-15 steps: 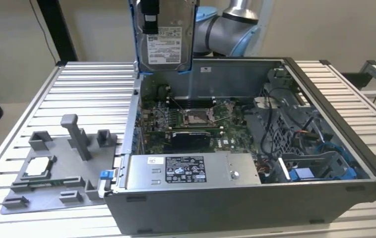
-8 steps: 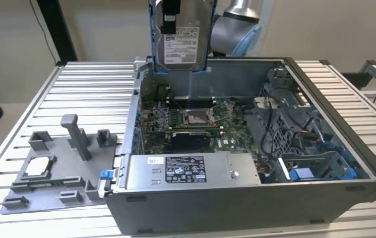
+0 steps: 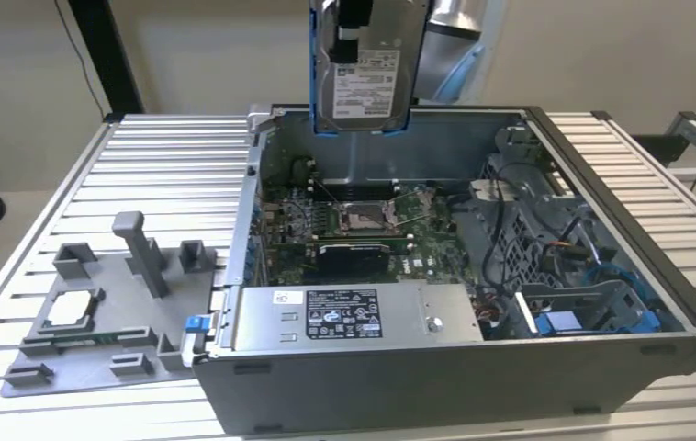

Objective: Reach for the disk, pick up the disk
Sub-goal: 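Pick up the disk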

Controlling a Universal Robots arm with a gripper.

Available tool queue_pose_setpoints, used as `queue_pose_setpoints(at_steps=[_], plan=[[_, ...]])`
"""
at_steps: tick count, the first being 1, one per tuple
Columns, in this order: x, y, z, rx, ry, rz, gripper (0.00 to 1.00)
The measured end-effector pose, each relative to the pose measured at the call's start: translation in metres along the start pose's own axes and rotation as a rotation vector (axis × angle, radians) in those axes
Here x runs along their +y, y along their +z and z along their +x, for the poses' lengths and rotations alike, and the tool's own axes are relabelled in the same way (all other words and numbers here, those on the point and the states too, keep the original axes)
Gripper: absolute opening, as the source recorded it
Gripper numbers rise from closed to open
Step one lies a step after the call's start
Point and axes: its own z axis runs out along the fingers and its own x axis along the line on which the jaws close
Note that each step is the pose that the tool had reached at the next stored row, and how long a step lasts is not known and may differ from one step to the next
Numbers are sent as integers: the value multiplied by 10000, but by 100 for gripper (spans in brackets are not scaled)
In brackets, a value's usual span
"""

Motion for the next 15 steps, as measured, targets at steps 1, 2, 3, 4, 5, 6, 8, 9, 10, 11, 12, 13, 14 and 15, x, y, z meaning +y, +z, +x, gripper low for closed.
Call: queue_pose_setpoints(at_steps=[1,2,3,4,5,6,8,9,10,11,12,13,14,15], plan=[[-38,0,1,-1,0,0,0],[-75,-1,3,0,0,-1,0],[-112,-2,4,0,0,-2,0],[-145,-2,5,0,0,-2,0],[-178,-3,6,0,0,-2,0],[-212,-3,7,-1,0,-2,0],[-281,-5,9,0,-1,-3,0],[-318,-5,10,-1,0,-3,0],[-351,-6,12,-1,-1,-3,0],[-389,-6,13,0,-1,-4,0],[-427,-7,14,0,0,-5,0],[-463,-8,15,0,0,-5,0],[-499,-9,17,0,-1,-6,0],[-537,-9,18,0,0,-6,0]])
